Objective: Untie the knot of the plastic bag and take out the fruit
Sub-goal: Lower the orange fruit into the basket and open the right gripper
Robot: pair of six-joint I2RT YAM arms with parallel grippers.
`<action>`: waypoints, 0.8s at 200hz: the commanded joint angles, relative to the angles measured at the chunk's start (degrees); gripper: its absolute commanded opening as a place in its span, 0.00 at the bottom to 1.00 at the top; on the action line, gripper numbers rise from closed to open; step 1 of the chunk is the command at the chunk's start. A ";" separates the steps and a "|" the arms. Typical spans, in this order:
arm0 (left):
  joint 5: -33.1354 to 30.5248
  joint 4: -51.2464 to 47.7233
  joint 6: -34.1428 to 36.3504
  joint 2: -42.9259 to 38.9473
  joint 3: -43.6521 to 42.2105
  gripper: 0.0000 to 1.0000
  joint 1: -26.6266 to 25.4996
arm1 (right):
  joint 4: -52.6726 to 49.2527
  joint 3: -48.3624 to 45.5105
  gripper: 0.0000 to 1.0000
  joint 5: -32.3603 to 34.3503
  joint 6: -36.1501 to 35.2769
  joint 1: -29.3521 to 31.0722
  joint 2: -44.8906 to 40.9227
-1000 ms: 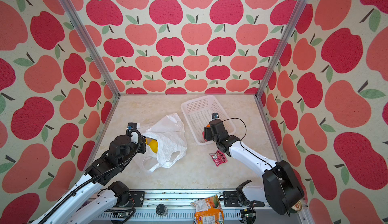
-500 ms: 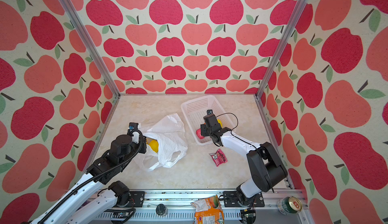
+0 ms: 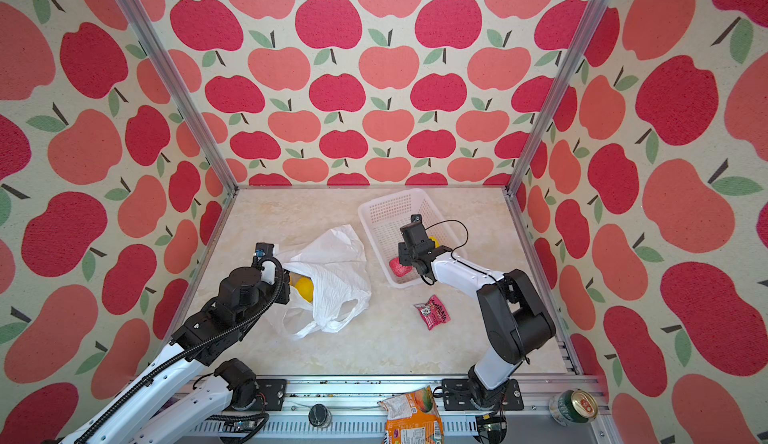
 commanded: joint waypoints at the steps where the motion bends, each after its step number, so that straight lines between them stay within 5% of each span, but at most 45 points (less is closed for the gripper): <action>1: -1.61 1.15 1.20 -0.15 1.46 0.00 -0.34 | -1.73 -0.66 0.44 0.94 1.49 -0.34 -0.12; 46: -1.45 1.03 1.38 0.16 1.72 0.00 -0.33 | -3.77 -0.60 0.76 1.27 1.46 -0.37 -4.14; 100: -0.04 1.17 1.46 0.39 1.63 0.00 -0.32 | -4.10 -4.70 0.94 2.32 0.89 -0.38 -14.84; 132: 0.35 1.20 1.64 -0.10 1.54 0.00 -0.33 | -2.24 -7.84 0.96 0.96 -0.15 0.66 -22.38; 160: 0.42 1.53 1.81 -0.58 1.13 0.00 -0.34 | 3.54 -10.48 0.78 0.45 -6.21 7.76 -30.37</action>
